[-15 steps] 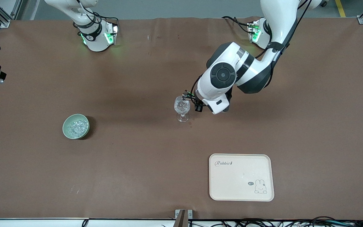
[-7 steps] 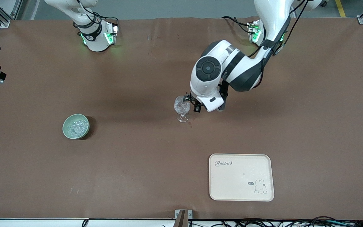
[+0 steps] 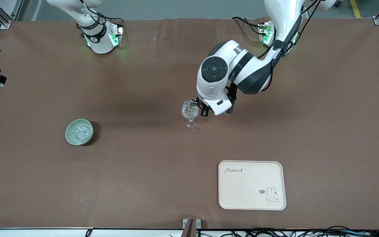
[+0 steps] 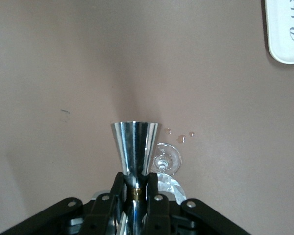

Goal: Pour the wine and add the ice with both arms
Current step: 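Tilt the jigger over the wine glass with the left gripper to pour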

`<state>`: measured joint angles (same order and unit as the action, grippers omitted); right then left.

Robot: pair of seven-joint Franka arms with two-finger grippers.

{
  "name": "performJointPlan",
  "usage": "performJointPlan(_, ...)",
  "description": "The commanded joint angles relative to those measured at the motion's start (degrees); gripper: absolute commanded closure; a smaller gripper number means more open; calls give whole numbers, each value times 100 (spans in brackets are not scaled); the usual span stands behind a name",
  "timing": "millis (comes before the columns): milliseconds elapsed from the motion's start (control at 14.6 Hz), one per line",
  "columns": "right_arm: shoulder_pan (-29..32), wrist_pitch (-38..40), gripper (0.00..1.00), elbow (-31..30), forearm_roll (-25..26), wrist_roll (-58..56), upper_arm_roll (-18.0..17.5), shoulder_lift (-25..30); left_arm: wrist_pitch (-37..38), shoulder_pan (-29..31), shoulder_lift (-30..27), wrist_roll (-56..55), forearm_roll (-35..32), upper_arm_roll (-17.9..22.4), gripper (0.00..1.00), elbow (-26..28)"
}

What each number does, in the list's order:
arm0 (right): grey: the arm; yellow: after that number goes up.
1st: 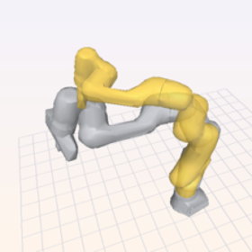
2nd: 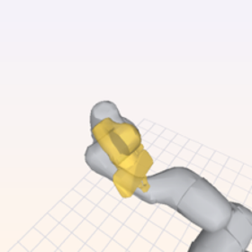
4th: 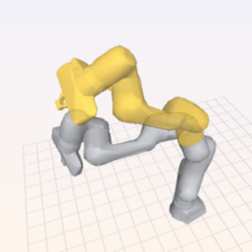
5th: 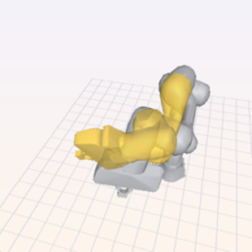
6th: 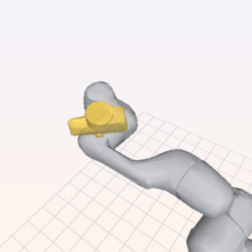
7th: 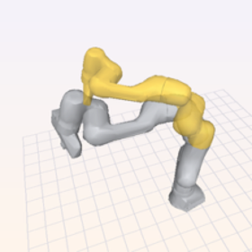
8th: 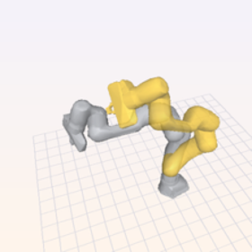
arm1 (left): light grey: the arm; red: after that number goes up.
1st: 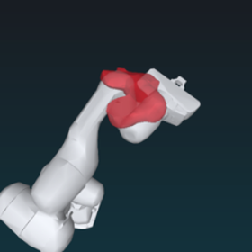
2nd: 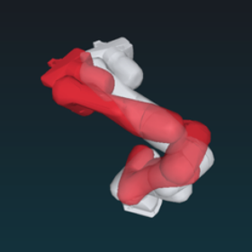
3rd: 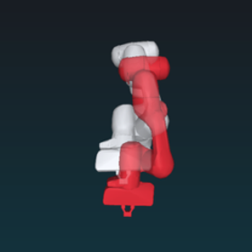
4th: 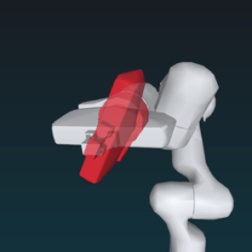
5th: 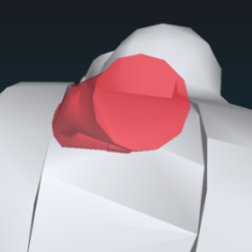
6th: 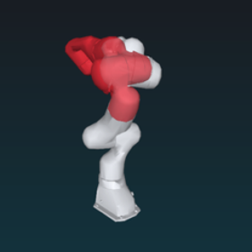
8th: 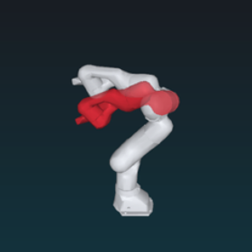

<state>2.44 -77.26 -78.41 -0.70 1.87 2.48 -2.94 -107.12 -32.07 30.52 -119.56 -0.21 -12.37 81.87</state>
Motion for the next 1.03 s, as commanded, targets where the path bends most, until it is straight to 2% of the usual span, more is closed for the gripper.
performJointPlan(0, 55, 0, 100, 37, 79, -55, -64, -4, 86, 34, 60, 186, 361, -29, 100, -180)
performJointPlan(275, 55, 9, 100, 37, 79, -55, -64, 4, 77, 630, 42, 1301, 1977, -20, 100, -189)
performJointPlan(549, -42, 18, 100, 45, 53, 154, -125, -4, 59, 1815, 313, 2197, 3488, -20, 99, -425)
performJointPlan(687, -418, 9, 100, 54, 9, 828, -169, -4, 33, 2448, 629, 2742, 4350, -20, 100, -601)
performJointPlan(961, -1594, -17, 100, 72, 18, 2050, -169, -39, -563, 3197, 1166, 4034, 5011, -11, 100, -646)
